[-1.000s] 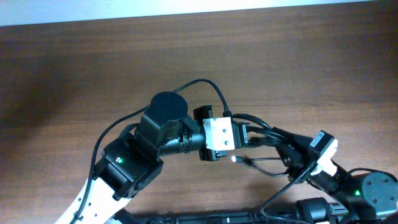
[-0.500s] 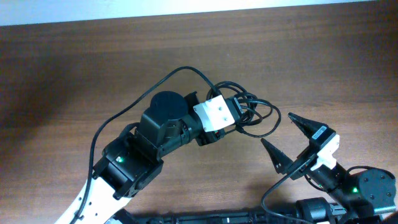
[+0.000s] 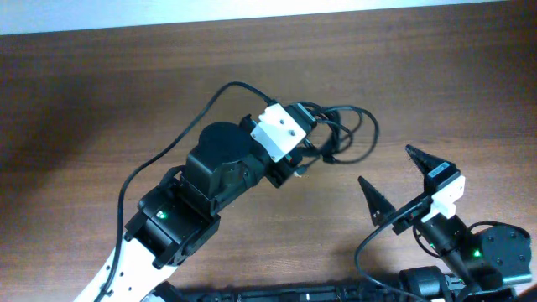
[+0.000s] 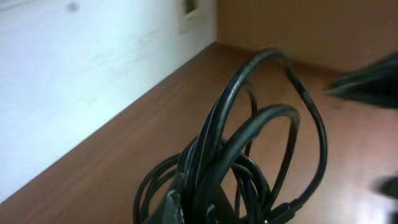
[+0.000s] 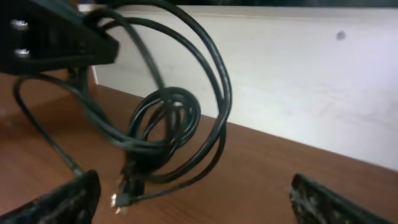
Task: Untangle cables
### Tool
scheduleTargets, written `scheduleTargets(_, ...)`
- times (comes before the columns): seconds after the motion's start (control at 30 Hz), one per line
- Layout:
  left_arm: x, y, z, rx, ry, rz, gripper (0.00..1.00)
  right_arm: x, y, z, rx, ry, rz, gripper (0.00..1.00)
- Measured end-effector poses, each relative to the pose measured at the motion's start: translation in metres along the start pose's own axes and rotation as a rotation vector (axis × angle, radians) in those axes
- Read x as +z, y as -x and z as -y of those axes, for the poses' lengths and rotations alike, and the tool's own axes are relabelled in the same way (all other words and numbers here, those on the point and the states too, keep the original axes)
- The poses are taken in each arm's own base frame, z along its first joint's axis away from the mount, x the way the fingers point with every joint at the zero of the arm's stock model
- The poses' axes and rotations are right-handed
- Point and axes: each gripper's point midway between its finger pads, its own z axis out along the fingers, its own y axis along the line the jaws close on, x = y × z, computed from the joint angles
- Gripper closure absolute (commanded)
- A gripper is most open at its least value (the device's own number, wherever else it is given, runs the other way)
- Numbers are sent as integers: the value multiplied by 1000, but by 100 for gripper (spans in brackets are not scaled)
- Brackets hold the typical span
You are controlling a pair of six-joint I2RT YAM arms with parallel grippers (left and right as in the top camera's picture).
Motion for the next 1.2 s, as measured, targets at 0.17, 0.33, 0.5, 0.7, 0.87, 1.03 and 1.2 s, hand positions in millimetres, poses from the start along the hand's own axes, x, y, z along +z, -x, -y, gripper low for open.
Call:
scheduleTargets(0.17,-2,6,35,-19,-207,33,100,-1,0,20,95,-118,3,1)
scheduleTargets(0.33,-7,9,58,-22,-348,50,100,-2,-1,26,122,-152,5,1)
scheduleTargets(0.5,-9,8,68,-22,-411,53,100,-6,-21,41,174,-250,-67,1)
scheduleTargets(0.7,-9,6,73,42,-449,65,100,-12,-31,57,234,-355,-91,1)
scheduleTargets(0.87,1,1,41,61,-276,37,100,-14,-33,59,240,-373,-99,1)
scheduleTargets(1.03,7,-5,0,68,-49,-6,100,-20,-39,71,244,-454,-113,1)
scheduleTargets(1.2,6,-9,-22,71,77,-33,100,-21,-40,74,243,-474,-114,1)
